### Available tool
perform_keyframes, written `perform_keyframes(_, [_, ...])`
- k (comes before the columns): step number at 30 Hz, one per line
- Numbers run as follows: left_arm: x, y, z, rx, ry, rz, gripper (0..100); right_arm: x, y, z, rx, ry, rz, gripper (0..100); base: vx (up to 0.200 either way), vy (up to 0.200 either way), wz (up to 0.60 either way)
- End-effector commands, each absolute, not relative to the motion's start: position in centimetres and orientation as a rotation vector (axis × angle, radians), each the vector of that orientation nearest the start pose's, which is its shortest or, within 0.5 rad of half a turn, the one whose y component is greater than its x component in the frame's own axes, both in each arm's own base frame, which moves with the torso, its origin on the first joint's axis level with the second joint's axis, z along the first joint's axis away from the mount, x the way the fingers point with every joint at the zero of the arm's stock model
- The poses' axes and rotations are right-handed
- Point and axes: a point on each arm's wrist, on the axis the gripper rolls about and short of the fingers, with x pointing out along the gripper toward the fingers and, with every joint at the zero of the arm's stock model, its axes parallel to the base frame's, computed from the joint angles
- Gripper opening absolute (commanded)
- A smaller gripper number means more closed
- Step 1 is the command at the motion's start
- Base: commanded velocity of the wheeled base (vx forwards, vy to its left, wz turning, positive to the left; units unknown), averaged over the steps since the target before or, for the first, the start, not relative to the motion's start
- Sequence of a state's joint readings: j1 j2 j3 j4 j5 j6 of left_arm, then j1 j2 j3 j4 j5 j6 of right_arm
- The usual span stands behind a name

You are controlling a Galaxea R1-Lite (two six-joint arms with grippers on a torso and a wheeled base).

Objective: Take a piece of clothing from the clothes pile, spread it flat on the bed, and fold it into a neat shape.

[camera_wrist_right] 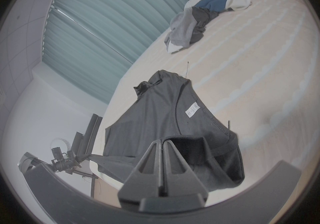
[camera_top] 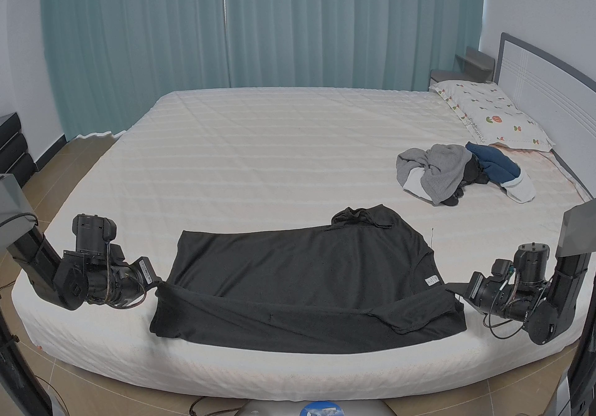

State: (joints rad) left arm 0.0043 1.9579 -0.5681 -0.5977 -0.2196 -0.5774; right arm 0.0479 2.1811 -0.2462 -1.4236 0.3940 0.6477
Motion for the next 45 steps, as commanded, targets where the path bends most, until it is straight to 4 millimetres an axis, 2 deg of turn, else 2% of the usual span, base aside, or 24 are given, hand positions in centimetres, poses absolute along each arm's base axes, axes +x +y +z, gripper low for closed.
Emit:
perform_keyframes(1, [27.4,-0.2,5.9,-0.636,0.810,0.031,0,24.5,2.0,3.1,0.734,0.563,0.275,0,0.000,0.000,0.00])
perform_keyframes(4, [26.8,-0.2,5.7,-0.644,0.822,0.038,0,23.2,1.9,4.2,0.749,0.523,0.285,0,0.000,0.000,0.00])
perform_keyframes(9, [26.4,-0.1,6.7,-0.702,0.787,0.053,0,21.3,1.8,5.3,0.750,0.502,0.289,0,0.000,0.000,0.00])
perform_keyframes(19, [24.9,-0.3,7.1,-0.714,0.797,0.040,0,20.0,1.1,7.9,0.759,0.391,0.298,0,0.000,0.000,0.00])
perform_keyframes(32, [25.0,-0.3,6.9,-0.712,0.802,0.041,0,20.2,1.4,6.5,0.768,0.476,0.273,0,0.000,0.000,0.00])
perform_keyframes(45, [23.9,-0.4,7.2,-0.698,0.803,0.038,0,19.6,1.4,5.5,0.756,0.592,0.236,0,0.000,0.000,0.00])
